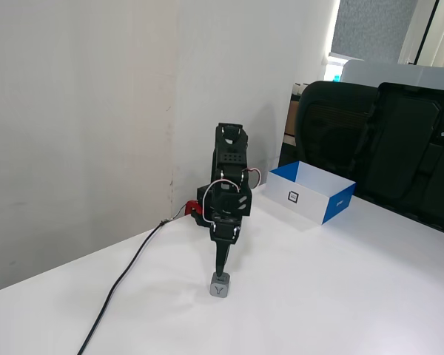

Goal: Grasp the gray block and put it in the box.

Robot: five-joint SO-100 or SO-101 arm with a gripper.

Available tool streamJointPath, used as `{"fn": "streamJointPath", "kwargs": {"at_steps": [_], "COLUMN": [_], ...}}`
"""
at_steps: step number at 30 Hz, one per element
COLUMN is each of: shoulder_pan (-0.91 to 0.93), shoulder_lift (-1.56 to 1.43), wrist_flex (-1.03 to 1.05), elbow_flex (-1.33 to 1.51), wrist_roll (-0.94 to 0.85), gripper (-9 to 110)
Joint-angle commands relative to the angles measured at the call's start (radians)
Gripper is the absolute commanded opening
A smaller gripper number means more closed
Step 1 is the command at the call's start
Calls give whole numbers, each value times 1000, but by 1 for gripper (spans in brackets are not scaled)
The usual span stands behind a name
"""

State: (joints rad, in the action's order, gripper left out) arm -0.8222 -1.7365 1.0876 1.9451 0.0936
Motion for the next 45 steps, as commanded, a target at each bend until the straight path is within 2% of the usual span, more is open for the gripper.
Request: {"fn": "streamJointPath", "kwargs": {"at_steps": [1,29,45], "shoulder_pan": [-8,23,25], "shoulder_lift": [9,21,95], "wrist_flex": [-3,63,2], "elbow_flex": [-115,-126,-100], "wrist_roll": [-23,-38,-38], "gripper": [19,25,26]}}
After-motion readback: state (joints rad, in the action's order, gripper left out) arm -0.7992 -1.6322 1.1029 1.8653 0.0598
